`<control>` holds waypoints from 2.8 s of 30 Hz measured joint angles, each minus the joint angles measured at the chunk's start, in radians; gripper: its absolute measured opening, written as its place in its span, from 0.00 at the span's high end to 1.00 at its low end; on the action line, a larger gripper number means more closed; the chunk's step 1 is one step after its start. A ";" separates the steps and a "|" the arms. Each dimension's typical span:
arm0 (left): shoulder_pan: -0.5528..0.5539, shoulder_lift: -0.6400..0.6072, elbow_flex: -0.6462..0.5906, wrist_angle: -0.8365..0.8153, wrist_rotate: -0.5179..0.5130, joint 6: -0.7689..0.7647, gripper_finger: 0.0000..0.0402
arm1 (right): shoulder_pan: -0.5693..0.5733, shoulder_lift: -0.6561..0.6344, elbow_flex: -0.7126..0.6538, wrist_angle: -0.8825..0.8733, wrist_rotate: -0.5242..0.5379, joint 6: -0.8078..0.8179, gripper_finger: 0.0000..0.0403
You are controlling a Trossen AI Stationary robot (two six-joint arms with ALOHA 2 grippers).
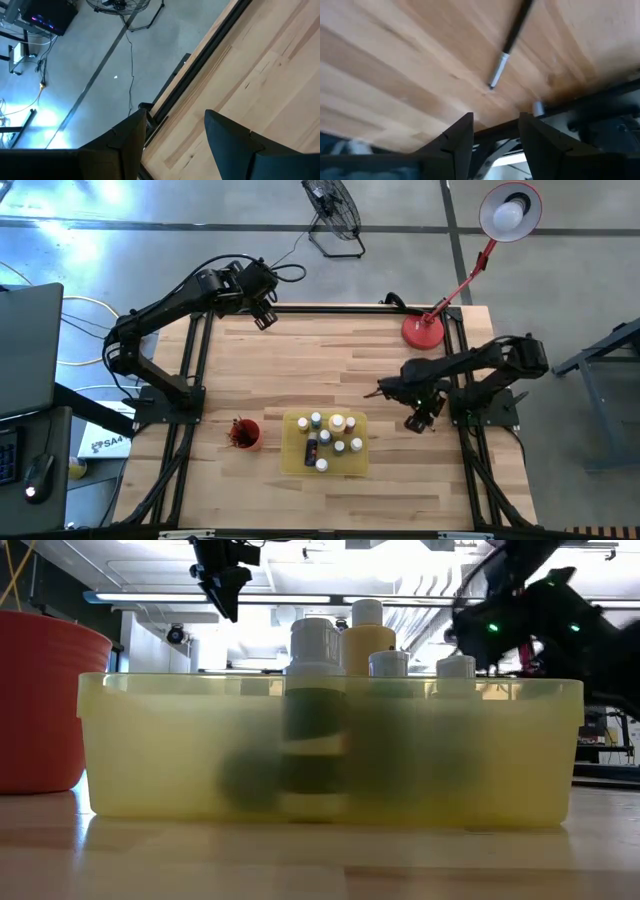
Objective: Pick & Place Paint Supplies
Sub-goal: Put the silver paintbrush into the orange cup
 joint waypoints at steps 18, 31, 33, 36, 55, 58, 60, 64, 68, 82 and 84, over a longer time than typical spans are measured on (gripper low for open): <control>0.000 0.000 0.000 -0.002 0.023 -0.027 0.51 | 0.036 0.000 -0.185 0.205 0.027 0.050 0.64; 0.000 0.000 0.000 -0.002 0.024 -0.029 0.51 | 0.036 0.000 -0.230 0.303 -0.033 0.078 0.64; 0.000 0.000 0.000 -0.002 0.024 -0.029 0.51 | 0.036 0.000 -0.230 0.314 -0.032 0.087 0.64; 0.000 0.000 0.000 -0.002 0.024 -0.029 0.51 | 0.036 0.000 -0.230 0.316 -0.030 0.101 0.64; 0.000 0.000 0.000 -0.004 0.023 -0.027 0.51 | 0.136 -0.002 -0.227 0.323 -0.014 0.201 0.98; 0.000 0.000 0.000 -0.004 0.023 -0.002 0.51 | 0.160 -0.003 -0.229 0.315 -0.013 0.212 0.98; 0.000 0.000 0.000 -0.008 0.013 0.032 0.51 | 0.176 -0.014 -0.229 0.307 -0.006 0.219 0.99; 0.000 0.000 0.000 -0.007 -0.031 0.052 0.51 | 0.200 -0.057 -0.235 0.270 0.047 0.265 0.99; 0.002 0.000 -0.001 0.002 -0.030 0.050 0.51 | 0.218 -0.125 -0.233 0.235 0.078 0.319 1.00; 0.308 -0.066 -0.001 -0.043 0.366 0.131 0.83 | 0.232 -0.324 -0.176 0.219 0.254 0.470 0.99; 0.359 -0.084 -0.001 -0.069 0.459 0.207 0.94 | 0.231 -0.324 -0.158 0.215 0.281 0.471 0.99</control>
